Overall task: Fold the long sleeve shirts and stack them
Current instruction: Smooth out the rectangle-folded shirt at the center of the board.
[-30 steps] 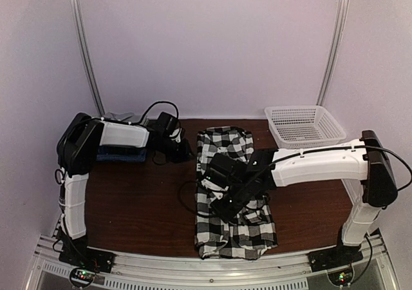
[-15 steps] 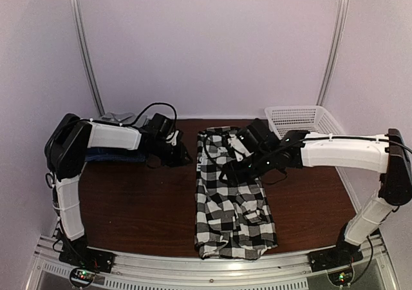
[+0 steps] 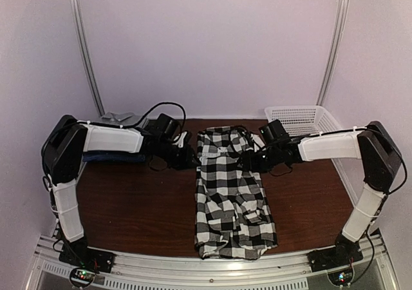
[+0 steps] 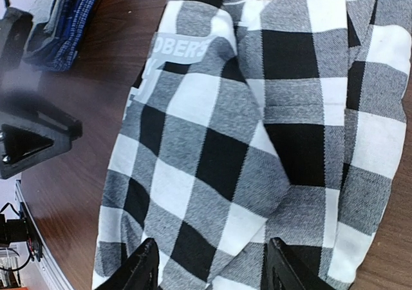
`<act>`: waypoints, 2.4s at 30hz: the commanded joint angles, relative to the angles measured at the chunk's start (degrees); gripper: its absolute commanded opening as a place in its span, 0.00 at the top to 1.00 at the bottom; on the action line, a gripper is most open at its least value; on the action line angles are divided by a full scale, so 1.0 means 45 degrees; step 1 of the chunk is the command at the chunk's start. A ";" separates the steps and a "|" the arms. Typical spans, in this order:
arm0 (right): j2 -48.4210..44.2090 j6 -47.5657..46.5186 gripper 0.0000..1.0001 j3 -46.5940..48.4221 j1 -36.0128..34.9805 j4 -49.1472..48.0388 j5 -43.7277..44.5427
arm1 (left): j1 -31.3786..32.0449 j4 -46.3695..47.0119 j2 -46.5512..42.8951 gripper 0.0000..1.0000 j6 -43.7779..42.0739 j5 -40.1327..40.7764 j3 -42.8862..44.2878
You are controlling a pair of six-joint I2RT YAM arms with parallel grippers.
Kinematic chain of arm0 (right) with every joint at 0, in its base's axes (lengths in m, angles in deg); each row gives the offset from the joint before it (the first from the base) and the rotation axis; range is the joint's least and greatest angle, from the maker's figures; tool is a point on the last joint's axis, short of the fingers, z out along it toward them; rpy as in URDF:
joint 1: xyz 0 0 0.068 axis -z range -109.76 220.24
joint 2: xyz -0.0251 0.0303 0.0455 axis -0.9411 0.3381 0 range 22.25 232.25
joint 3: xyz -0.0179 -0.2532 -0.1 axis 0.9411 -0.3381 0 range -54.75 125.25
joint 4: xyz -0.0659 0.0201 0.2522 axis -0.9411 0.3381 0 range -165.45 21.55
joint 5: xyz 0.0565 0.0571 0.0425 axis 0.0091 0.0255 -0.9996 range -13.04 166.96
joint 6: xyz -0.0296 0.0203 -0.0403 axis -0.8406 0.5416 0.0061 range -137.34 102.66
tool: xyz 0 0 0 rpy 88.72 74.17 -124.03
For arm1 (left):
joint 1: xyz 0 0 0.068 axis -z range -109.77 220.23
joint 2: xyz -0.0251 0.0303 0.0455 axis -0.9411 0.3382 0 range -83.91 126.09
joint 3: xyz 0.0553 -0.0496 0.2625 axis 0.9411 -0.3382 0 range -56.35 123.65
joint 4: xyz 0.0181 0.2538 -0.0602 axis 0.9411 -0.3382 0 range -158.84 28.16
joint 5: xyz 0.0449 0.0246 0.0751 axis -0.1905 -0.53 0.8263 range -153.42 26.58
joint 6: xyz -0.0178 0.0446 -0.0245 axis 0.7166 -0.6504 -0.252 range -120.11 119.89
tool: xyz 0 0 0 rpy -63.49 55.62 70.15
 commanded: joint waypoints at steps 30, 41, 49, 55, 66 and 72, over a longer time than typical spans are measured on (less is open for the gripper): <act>0.2016 0.0632 0.91 -0.0022 0.1185 -0.2152 -0.0413 | 0.1362 -0.0569 0.1919 0.71 -0.0170 -0.0305 0.0795; -0.0565 -0.0334 0.70 0.0070 0.0745 -0.0214 0.1796 | 0.1338 -0.1038 0.1380 0.73 -0.0214 0.0242 0.1056; 0.0754 -0.0804 0.71 0.1839 0.0472 -0.0323 0.1239 | 0.1012 -0.1091 0.1239 0.75 -0.0294 0.0825 0.2913; 0.2028 -0.0743 0.75 0.2837 0.0448 -0.0846 0.0660 | 0.0445 -0.1369 0.2881 0.75 -0.0593 0.1183 0.5549; 0.3583 -0.0947 0.79 0.3264 0.0535 -0.1262 0.0725 | -0.0505 -0.1006 0.7570 0.78 -0.0552 0.0931 1.0888; 0.4229 -0.1292 0.80 0.3064 0.0625 -0.0928 0.1065 | -0.1092 -0.0487 0.8929 0.78 0.0278 0.1111 1.1526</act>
